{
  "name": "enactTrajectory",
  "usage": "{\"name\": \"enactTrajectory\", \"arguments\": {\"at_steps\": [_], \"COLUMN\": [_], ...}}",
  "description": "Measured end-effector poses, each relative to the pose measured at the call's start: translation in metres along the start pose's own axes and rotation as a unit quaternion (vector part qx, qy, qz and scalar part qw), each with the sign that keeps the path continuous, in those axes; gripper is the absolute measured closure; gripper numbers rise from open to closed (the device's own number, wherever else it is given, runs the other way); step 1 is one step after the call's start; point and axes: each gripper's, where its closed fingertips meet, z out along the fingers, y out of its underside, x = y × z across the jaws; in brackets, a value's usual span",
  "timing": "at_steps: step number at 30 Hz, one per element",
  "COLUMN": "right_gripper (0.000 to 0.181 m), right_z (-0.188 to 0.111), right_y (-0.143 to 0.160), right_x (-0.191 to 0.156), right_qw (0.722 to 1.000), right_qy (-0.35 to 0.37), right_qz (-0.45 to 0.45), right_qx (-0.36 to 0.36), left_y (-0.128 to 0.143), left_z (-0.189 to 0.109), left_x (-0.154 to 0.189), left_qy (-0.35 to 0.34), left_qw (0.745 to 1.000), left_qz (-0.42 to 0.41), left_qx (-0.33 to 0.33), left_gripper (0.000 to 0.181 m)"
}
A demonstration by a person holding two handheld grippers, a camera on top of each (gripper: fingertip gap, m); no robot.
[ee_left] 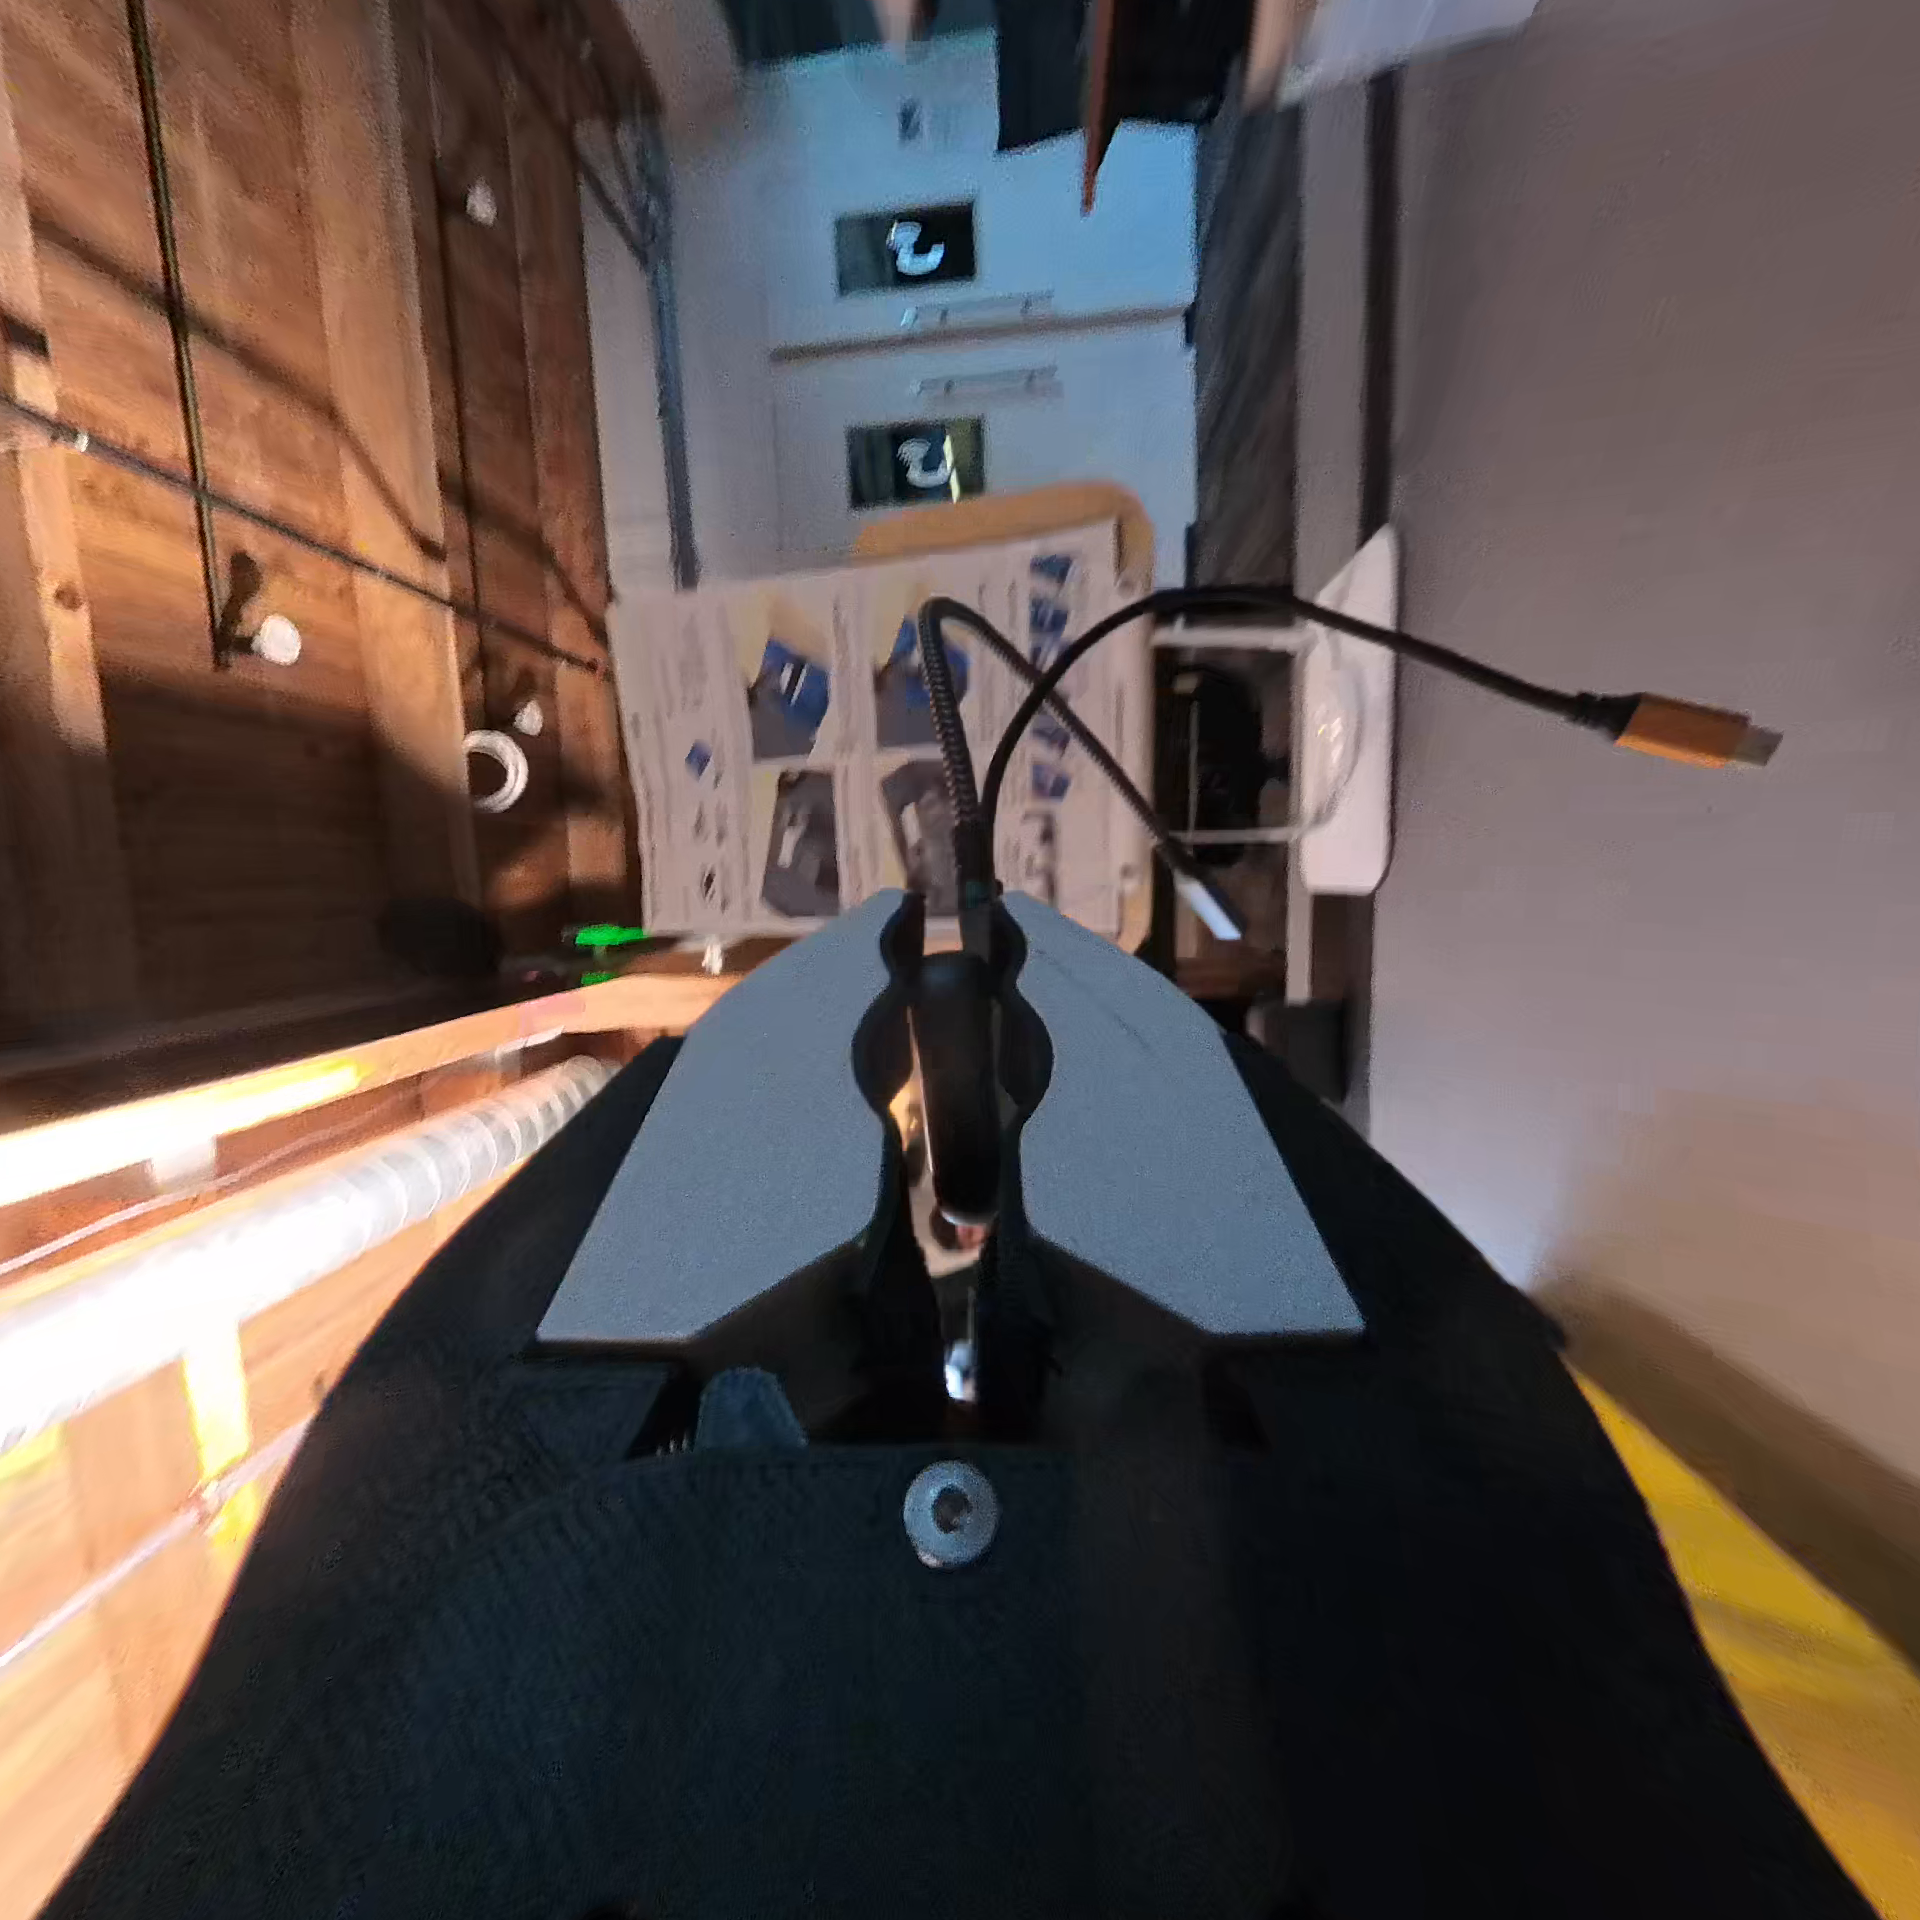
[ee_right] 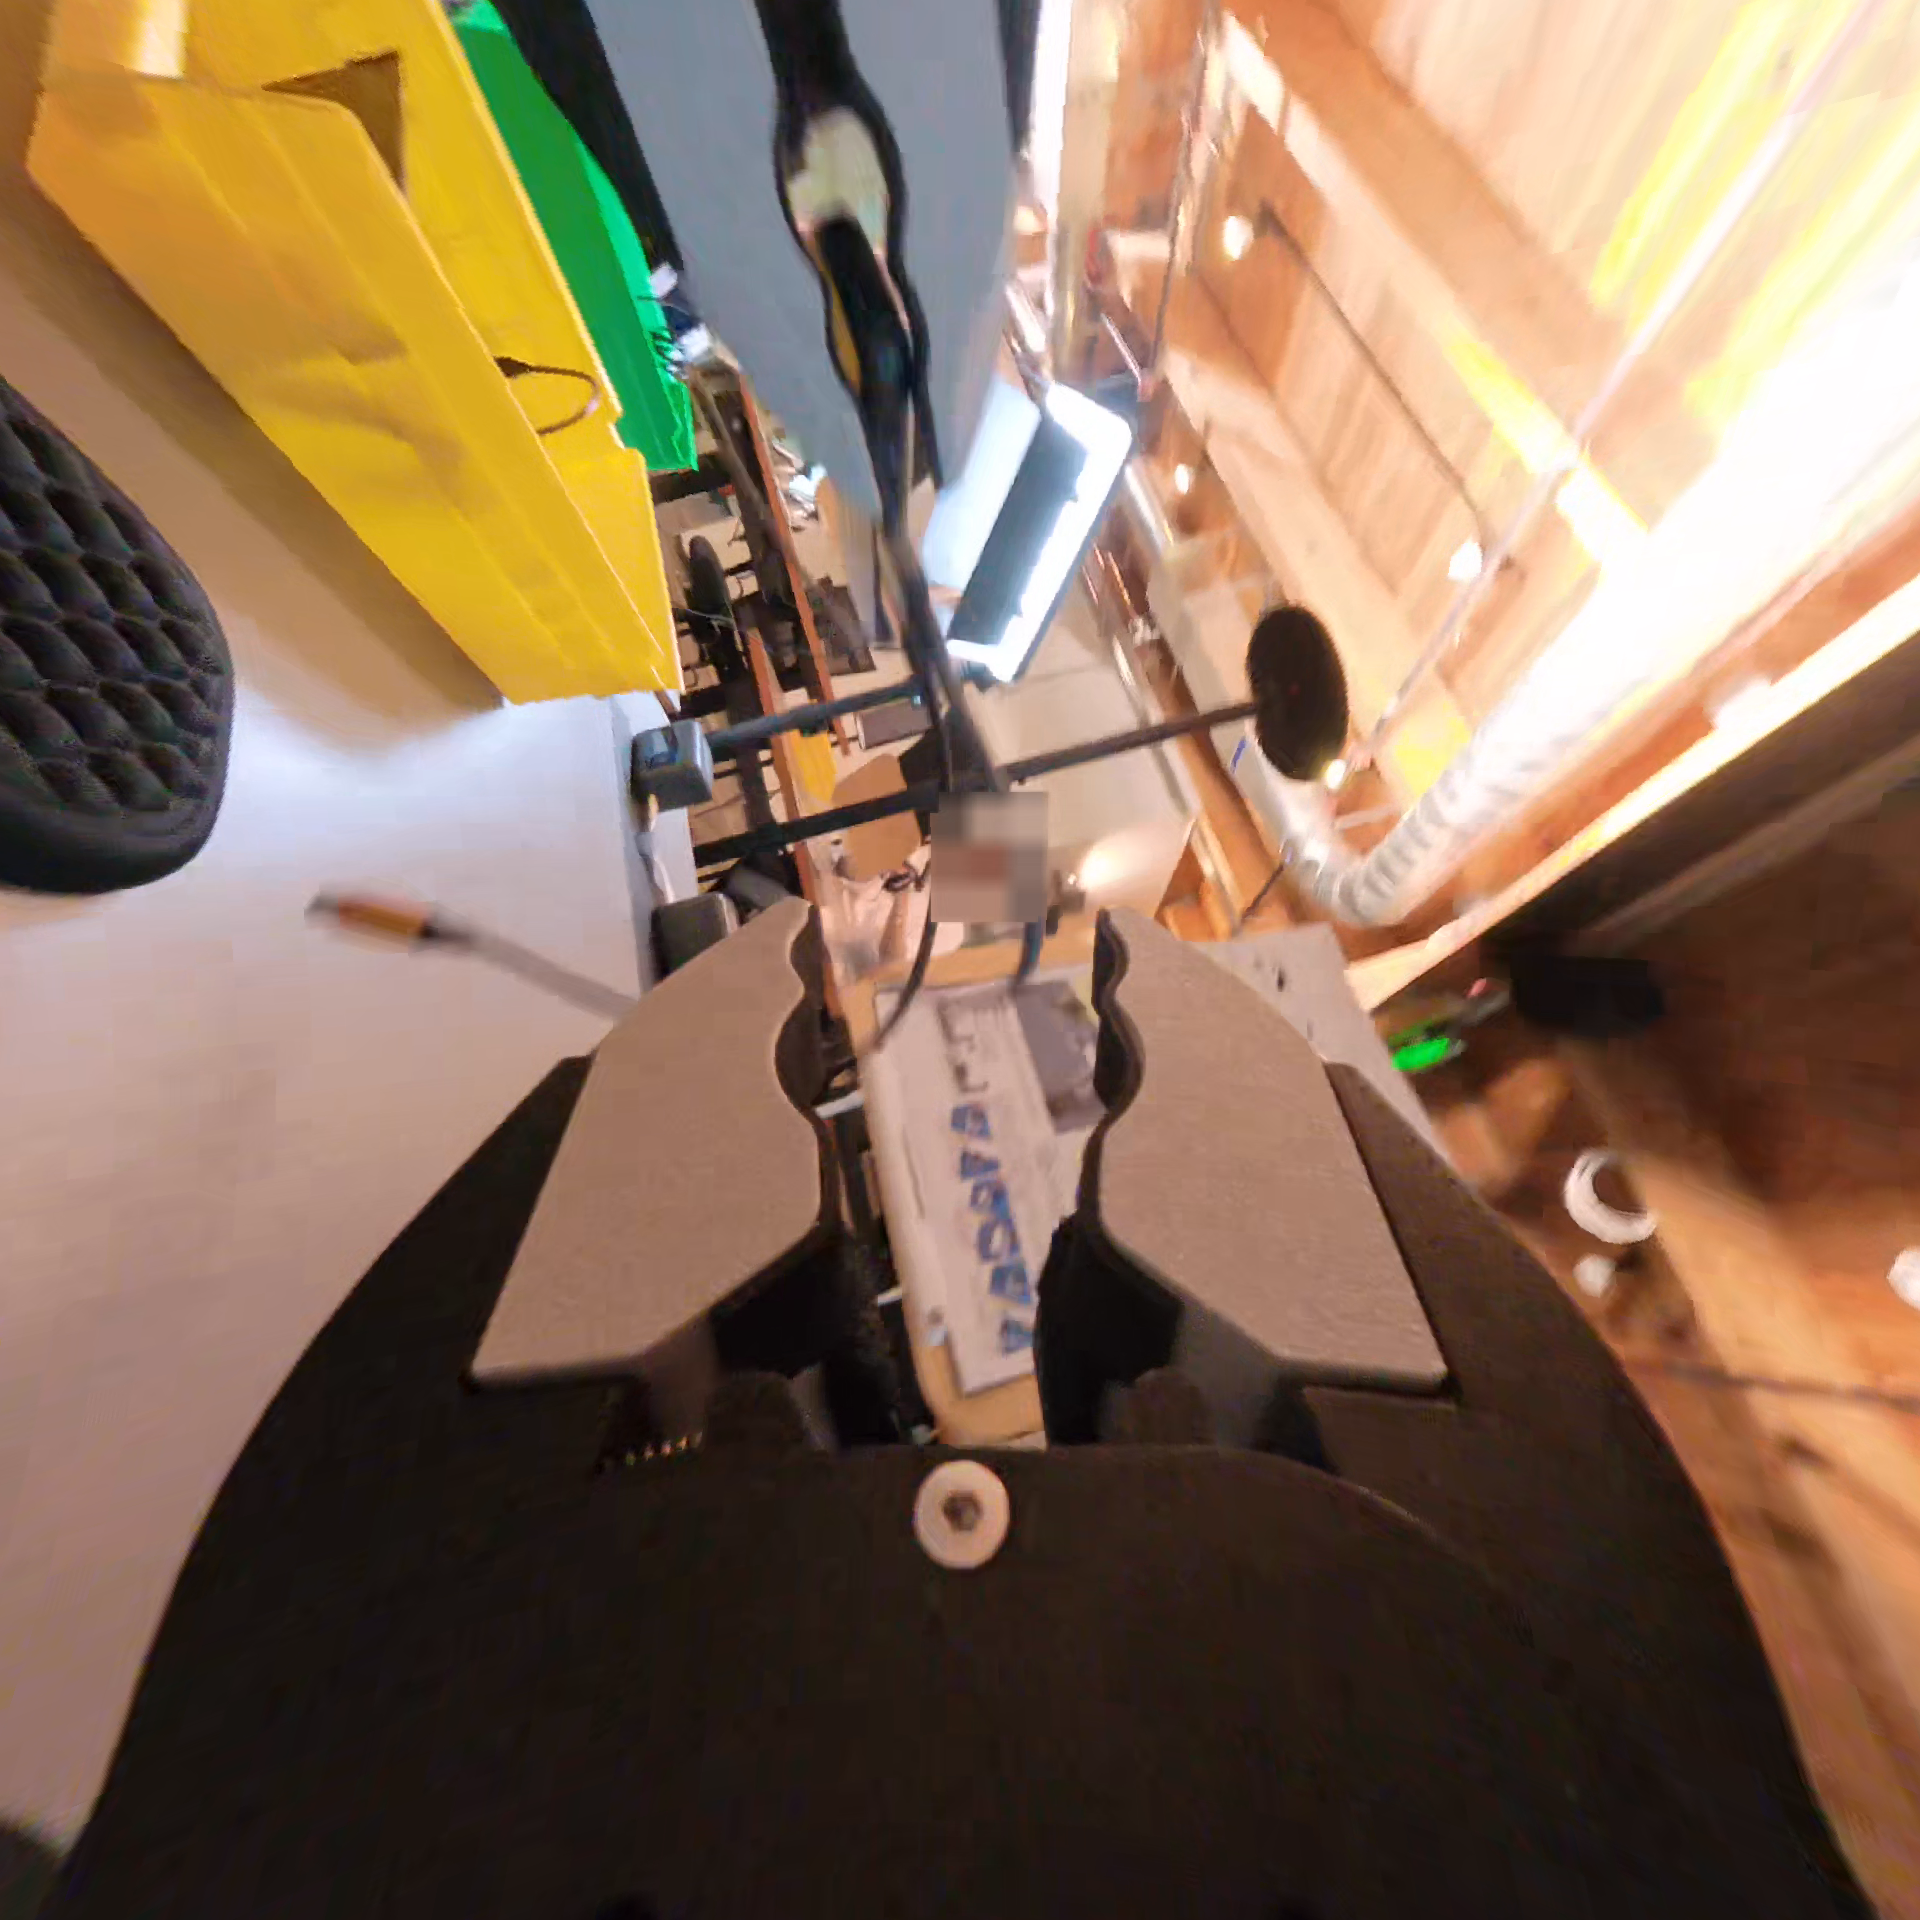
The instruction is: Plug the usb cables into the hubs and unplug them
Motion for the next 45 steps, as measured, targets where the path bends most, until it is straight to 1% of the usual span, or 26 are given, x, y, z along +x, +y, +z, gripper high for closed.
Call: {"name": "enactTrajectory", "arguments": {"at_steps": [3, 5, 6, 7, 8, 11, 12, 14, 16, 18, 19, 20, 21, 22, 24, 26, 27, 29, 31, 32, 35, 37, 40, 42, 43, 45], "right_gripper": [0.131, 0.135, 0.15, 0.172, 0.174, 0.174, 0.174, 0.174, 0.174, 0.174, 0.174, 0.174, 0.174, 0.174, 0.174, 0.174, 0.174, 0.169, 0.157, 0.157, 0.158, 0.171, 0.173, 0.173, 0.173, 0.173], "right_z": [0.027, 0.039, 0.041, 0.04, 0.037, 0.027, 0.024, 0.019, 0.014, 0.011, 0.01, 0.009, 0.008, 0.008, 0.007, 0.007, 0.007, 0.007, 0.007, 0.006, 0.006, 0.008, 0.008, 0.008, 0.008, 0.009], "right_y": [-0.015, -0.003, 0.007, 0.012, 0.015, 0.018, 0.021, 0.027, 0.029, 0.028, 0.025, 0.022, 0.019, 0.015, 0.011, 0.014, 0.016, 0.019, 0.022, 0.022, 0.019, 0.024, 0.027, 0.028, 0.029, 0.032], "right_x": [-0.014, -0.034, -0.043, -0.044, -0.045, -0.052, -0.053, -0.053, -0.053, -0.054, -0.054, -0.055, -0.056, -0.057, -0.061, -0.065, -0.066, -0.068, -0.069, -0.072, -0.085, -0.092, -0.097, -0.101, -0.104, -0.109], "right_qw": [0.996, 0.986, 0.98, 0.978, 0.978, 0.983, 0.983, 0.983, 0.984, 0.986, 0.987, 0.988, 0.988, 0.988, 0.987, 0.986, 0.986, 0.987, 0.988, 0.987, 0.982, 0.977, 0.975, 0.973, 0.971, 0.969], "right_qy": [-0.03, -0.084, -0.108, -0.109, -0.111, -0.139, -0.142, -0.144, -0.145, -0.146, -0.147, -0.148, -0.15, -0.152, -0.157, -0.164, -0.165, -0.159, -0.154, -0.156, -0.178, -0.192, -0.207, -0.217, -0.222, -0.228], "right_qz": [-0.087, -0.132, -0.142, -0.144, -0.136, -0.065, -0.051, -0.035, -0.012, 0.011, 0.015, 0.017, 0.018, 0.019, 0.022, 0.018, 0.016, 0.01, -0.007, -0.016, -0.047, -0.073, -0.062, -0.059, -0.062, -0.07], "right_qx": [-0.015, -0.063, -0.091, -0.107, -0.111, -0.102, -0.104, -0.11, -0.099, -0.077, -0.063, -0.05, -0.039, -0.028, -0.013, -0.016, -0.017, -0.022, -0.027, -0.027, -0.029, -0.05, -0.057, -0.054, -0.056, -0.063], "left_y": [-0.039, -0.062, -0.072, -0.08, -0.085, -0.091, -0.091, -0.086, -0.081, -0.074, -0.072, -0.072, -0.073, -0.074, -0.08, -0.083, -0.084, -0.083, -0.081, -0.079, -0.078, -0.08, -0.079, -0.085, -0.091, -0.092], "left_z": [0.007, 0.008, 0.008, 0.008, 0.009, 0.009, 0.008, 0.007, 0.006, 0.006, 0.008, 0.01, 0.014, 0.019, 0.027, 0.029, 0.029, 0.031, 0.036, 0.038, 0.041, 0.043, 0.044, 0.042, 0.04, 0.042], "left_x": [0.022, 0.032, 0.036, 0.04, 0.045, 0.046, 0.043, 0.038, 0.036, 0.035, 0.039, 0.044, 0.05, 0.058, 0.073, 0.074, 0.078, 0.085, 0.091, 0.095, 0.107, 0.114, 0.119, 0.115, 0.117, 0.125], "left_qy": [0.019, 0.026, 0.028, 0.034, 0.043, 0.028, 0.017, 0.004, 0.007, 0.013, 0.026, 0.036, 0.039, 0.042, 0.059, 0.047, 0.061, 0.08, 0.079, 0.083, 0.088, 0.092, 0.078, 0.06, 0.067, 0.077], "left_qw": [0.998, 0.996, 0.995, 0.993, 0.992, 0.99, 0.987, 0.978, 0.955, 0.914, 0.896, 0.89, 0.898, 0.913, 0.933, 0.934, 0.93, 0.924, 0.927, 0.928, 0.935, 0.94, 0.949, 0.949, 0.947, 0.952], "left_qz": [-0.014, -0.015, -0.018, -0.022, -0.024, -0.044, -0.064, -0.121, -0.207, -0.307, -0.338, -0.344, -0.328, -0.298, -0.246, -0.244, -0.253, -0.271, -0.275, -0.278, -0.261, -0.242, -0.219, -0.218, -0.212, -0.205], "left_qx": [0.053, 0.085, 0.099, 0.11, 0.116, 0.135, 0.145, 0.167, 0.211, 0.266, 0.287, 0.296, 0.291, 0.277, 0.257, 0.258, 0.26, 0.256, 0.241, 0.233, 0.223, 0.221, 0.211, 0.219, 0.23, 0.215], "left_gripper": [0.17, 0.169, 0.169, 0.169, 0.169, 0.168, 0.163, 0.146, 0.133, 0.125, 0.124, 0.124, 0.124, 0.127, 0.139, 0.165, 0.167, 0.168, 0.169, 0.169, 0.169, 0.169, 0.169, 0.161, 0.165, 0.169]}}
